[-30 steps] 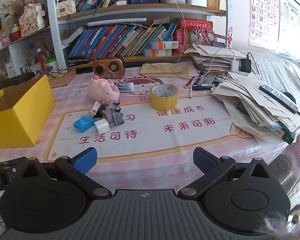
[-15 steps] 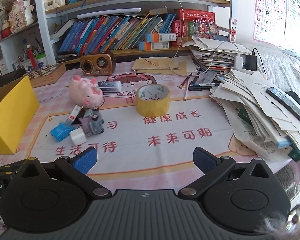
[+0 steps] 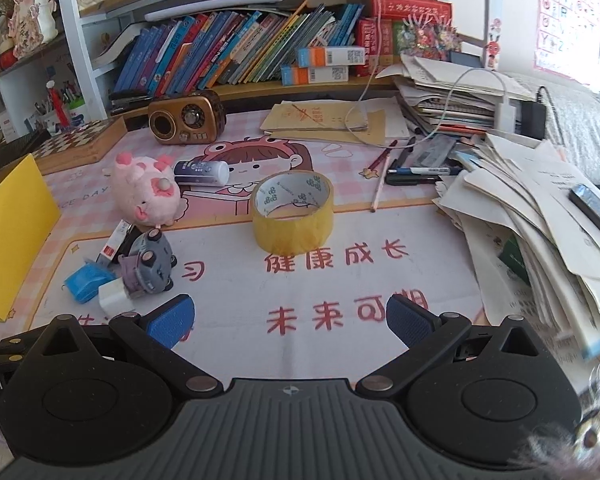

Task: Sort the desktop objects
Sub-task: 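Move both tools toward the tape roll and white charger plug, then close the left gripper on the white plug while the right gripper grasps the tape roll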

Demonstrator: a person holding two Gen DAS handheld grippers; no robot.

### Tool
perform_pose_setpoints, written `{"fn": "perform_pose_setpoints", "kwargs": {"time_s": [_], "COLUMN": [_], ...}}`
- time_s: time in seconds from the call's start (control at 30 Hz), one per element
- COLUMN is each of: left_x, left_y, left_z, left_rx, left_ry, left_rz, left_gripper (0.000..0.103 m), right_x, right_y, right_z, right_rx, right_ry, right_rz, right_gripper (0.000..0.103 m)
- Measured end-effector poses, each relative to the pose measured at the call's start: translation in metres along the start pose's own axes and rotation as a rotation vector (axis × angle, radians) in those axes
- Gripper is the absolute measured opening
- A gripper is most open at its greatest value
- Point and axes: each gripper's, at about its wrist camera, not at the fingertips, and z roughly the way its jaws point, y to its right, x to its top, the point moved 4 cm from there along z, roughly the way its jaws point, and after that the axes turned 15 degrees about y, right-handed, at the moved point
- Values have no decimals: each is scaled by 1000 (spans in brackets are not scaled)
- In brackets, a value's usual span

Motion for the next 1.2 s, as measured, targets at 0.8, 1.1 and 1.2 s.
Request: {"fn": "perform_pose_setpoints", "kwargs": {"time_s": [0.8, 1.1, 1.2], "left_x": [-2, -5, -6], "left_y": [22, 24, 25], "left_z": [59, 71, 77], "left_rx": [47, 39, 41], "left_ry": [-73, -98, -103], "left_rz": [0, -21, -16], "left_gripper": [76, 65, 60], "right_x": [25, 29, 28], "right_y": [21, 7, 3], "right_z": [125, 144, 147], "right_rx": [41, 81, 88], "right_ry": [-59, -70, -75], "right_rz": [-135, -159, -170], "right_gripper": [103, 103, 103]}}
